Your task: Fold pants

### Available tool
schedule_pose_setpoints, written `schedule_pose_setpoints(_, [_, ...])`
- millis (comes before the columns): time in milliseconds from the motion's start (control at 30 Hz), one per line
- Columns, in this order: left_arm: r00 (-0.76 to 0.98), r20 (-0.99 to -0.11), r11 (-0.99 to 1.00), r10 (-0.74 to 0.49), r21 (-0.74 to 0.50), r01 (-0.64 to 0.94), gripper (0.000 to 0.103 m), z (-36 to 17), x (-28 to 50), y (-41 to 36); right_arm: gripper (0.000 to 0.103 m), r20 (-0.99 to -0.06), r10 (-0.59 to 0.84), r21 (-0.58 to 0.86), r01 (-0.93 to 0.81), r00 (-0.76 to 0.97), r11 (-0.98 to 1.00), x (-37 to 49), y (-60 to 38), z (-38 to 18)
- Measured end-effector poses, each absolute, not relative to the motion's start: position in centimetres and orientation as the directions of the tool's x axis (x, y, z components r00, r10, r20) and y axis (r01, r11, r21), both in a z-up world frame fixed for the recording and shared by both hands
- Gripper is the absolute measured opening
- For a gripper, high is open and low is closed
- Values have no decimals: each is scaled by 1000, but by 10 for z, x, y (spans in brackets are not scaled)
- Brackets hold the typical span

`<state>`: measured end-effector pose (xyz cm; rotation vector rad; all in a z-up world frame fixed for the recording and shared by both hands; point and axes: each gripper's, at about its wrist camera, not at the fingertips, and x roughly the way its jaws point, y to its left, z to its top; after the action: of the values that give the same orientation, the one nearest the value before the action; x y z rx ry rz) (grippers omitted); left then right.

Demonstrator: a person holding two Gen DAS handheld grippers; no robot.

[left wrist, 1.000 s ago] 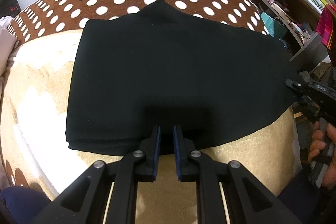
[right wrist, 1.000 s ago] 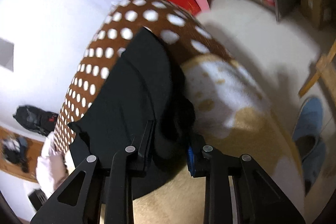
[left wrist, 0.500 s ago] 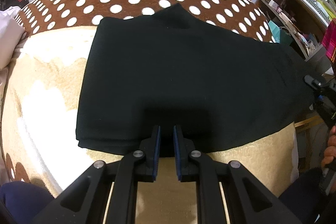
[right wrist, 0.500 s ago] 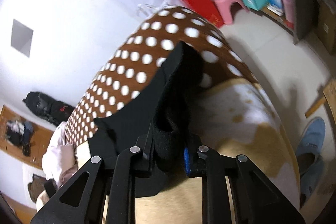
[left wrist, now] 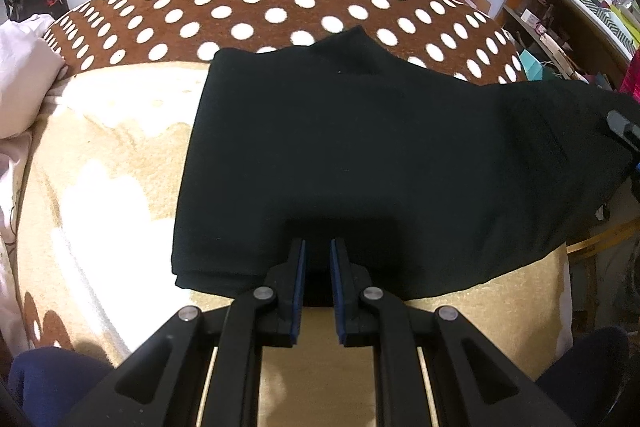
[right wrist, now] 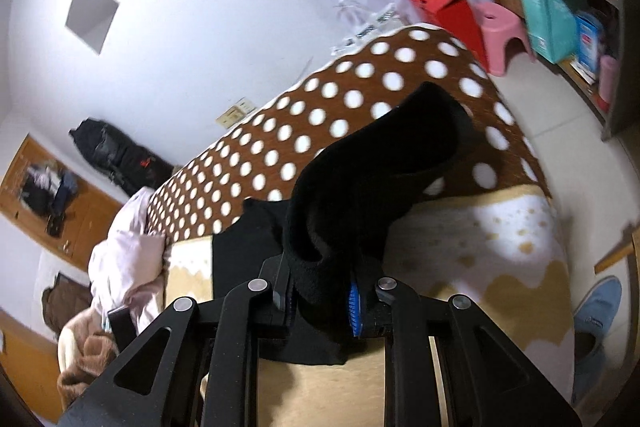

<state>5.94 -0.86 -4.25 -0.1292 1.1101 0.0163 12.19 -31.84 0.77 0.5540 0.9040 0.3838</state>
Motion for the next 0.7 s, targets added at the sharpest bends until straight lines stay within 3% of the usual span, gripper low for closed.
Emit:
schedule_pose_setpoints(400, [449, -894, 983, -8, -90, -160, 14, -32, 55, 23, 20, -632, 620, 545, -301, 465, 782, 127, -243, 34])
schedule_pose_setpoints(700, [485, -874, 959, 17, -123, -255, 14, -17, 44, 63, 20, -696, 655, 512, -435, 295, 741, 124, -159, 11])
